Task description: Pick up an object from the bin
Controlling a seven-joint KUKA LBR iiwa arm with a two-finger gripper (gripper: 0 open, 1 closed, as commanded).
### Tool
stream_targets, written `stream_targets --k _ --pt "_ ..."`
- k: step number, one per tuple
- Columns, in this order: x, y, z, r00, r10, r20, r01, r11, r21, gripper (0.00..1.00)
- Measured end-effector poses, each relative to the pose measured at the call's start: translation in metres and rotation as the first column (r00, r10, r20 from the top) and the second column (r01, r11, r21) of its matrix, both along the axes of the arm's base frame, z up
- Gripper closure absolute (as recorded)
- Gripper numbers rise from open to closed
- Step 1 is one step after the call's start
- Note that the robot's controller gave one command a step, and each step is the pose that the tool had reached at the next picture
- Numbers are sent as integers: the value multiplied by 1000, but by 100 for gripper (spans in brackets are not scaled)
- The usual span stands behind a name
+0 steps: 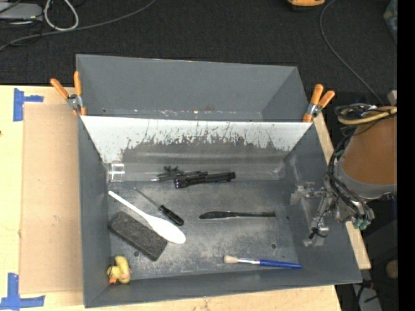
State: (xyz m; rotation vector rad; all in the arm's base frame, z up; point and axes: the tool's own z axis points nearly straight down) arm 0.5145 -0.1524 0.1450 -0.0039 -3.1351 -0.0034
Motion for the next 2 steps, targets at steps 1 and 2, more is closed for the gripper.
stream_targets --k 1,2 --pt "2 1 2 1000 4 5 -4 1000 -1 0" --pt "56 47 -79 996 93 4 -93 996 3 0"
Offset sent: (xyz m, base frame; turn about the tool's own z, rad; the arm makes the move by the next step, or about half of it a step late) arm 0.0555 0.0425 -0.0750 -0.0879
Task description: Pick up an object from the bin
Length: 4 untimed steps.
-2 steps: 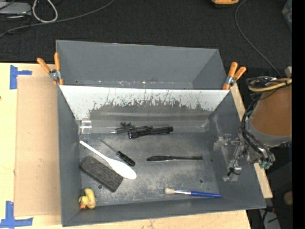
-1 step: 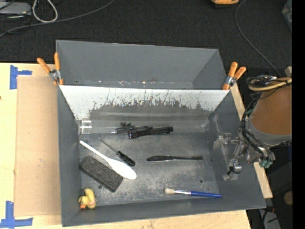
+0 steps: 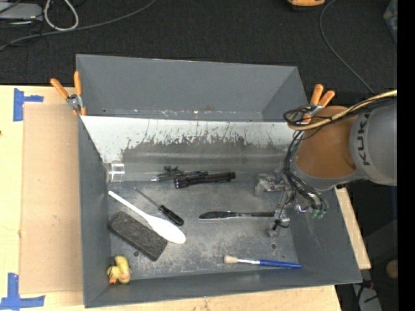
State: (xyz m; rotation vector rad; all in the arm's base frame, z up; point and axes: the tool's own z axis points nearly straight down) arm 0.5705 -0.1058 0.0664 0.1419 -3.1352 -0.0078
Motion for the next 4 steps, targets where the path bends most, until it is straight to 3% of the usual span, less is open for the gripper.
stream_targets --k 1,2,3,4 --pt "14 17 47 1000 -4 15 4 1000 -6 0" --pt "19 43 32 1000 6 0 -6 1000 -1 0" --pt "12 53 8 993 122 7 -122 993 -6 0" --pt "17 40 4 986 167 3 -167 986 -2 100"
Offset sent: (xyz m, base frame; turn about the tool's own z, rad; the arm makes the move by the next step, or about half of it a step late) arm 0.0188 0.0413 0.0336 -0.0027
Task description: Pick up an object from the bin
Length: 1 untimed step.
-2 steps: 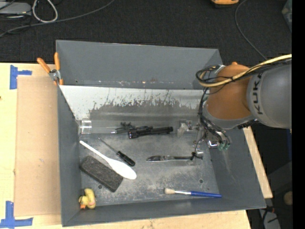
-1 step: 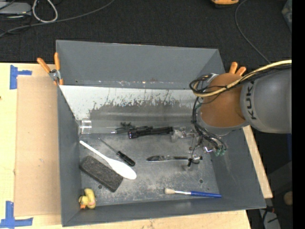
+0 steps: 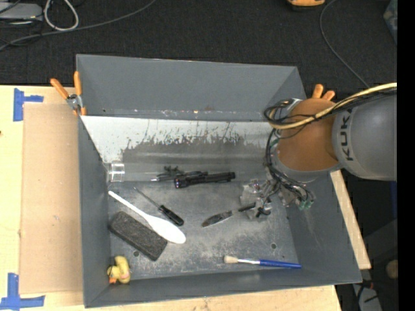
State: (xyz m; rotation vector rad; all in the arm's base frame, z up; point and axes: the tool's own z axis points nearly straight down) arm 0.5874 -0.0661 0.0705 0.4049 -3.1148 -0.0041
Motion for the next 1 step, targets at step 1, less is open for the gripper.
stream_targets --k 1 --pt "0 0 0 1000 1 0 -1 1000 0 100"
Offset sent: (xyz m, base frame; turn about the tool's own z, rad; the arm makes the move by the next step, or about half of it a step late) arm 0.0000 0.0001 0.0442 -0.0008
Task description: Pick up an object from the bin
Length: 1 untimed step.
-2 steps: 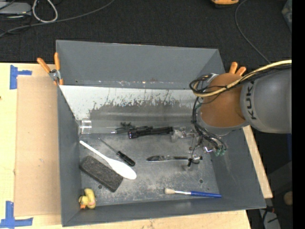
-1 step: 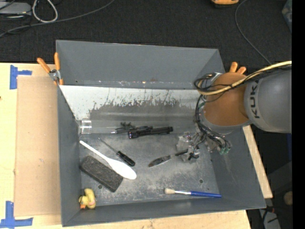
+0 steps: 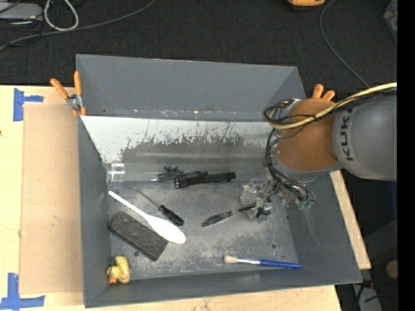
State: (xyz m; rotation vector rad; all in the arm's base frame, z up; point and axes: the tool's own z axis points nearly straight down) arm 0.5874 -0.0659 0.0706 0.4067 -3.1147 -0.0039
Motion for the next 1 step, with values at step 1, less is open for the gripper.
stream_targets --k 1 --pt "-1 1 26 1000 1 -4 -1 1000 1 100"
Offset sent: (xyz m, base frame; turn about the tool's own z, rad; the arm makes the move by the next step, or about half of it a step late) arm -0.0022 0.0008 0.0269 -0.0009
